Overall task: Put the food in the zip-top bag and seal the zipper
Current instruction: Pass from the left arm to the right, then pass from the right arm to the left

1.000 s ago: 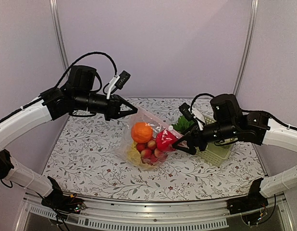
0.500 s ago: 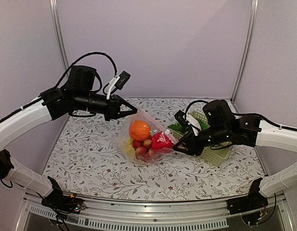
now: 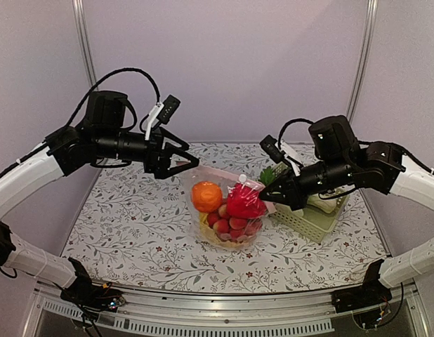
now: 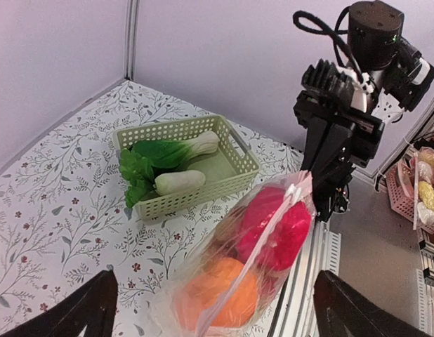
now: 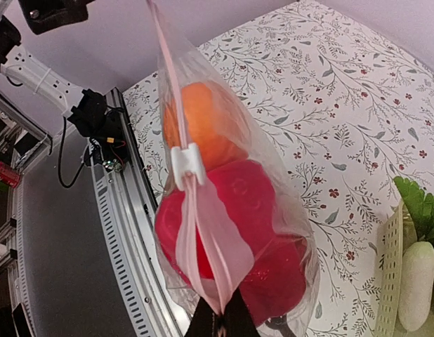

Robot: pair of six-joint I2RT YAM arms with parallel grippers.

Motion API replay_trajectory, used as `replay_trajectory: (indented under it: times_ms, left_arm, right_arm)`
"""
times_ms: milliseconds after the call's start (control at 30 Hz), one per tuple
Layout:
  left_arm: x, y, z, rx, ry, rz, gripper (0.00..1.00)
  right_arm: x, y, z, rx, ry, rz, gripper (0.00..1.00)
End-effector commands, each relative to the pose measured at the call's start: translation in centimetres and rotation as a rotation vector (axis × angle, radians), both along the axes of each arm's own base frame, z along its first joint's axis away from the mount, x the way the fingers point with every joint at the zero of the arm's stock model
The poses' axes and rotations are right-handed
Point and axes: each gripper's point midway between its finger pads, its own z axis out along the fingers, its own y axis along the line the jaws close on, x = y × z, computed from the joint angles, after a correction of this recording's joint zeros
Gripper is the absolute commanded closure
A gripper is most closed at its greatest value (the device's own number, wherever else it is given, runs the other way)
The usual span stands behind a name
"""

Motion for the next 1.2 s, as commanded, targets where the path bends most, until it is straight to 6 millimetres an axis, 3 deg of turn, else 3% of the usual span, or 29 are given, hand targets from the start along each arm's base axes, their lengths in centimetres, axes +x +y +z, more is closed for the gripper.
replay_trajectory:
  times_ms: [0, 167, 400, 533, 800, 1067, 1167]
  left_arm:
    - [-0.1, 0.2, 2.9, -0.001, -0.098, -0.033, 0.00]
    - [-1.8, -2.2, 4.0, 0.000, -0.155, -0.179, 0.00]
    - [-3.9, -5.6, -0.8, 0.123, -0.089, -0.345, 0.00]
    - [-4.3, -6.4, -2.6, 0.154, -0.044, -0.388, 0.03]
    - [-5.1, -6.9, -3.7, 0.180, -0.018, -0.426, 0.36]
    - [-5.8, -7.2, -5.4, 0.234, 0.028, -0.461, 0.52]
    - [-5.8, -7.4, -5.6, 0.244, 0.026, -0.463, 0.61]
  right_arm:
    - [-2.9, -0.7, 2.5, -0.045, 0.038, 0.150, 1.00]
    - [-3.1, 0.0, 1.5, -0.112, 0.065, 0.214, 1.00]
    - [-3.3, 0.6, 1.3, -0.106, 0.078, 0.247, 1.00]
    - [-3.5, 0.5, 1.7, -0.095, 0.076, 0.249, 1.00]
    - [-3.4, 0.4, 2.0, -0.088, 0.064, 0.246, 1.00]
    - [-3.3, 0.4, 2.2, -0.086, 0.052, 0.246, 1.00]
    - [-3.3, 0.4, 2.4, -0.083, 0.051, 0.245, 1.00]
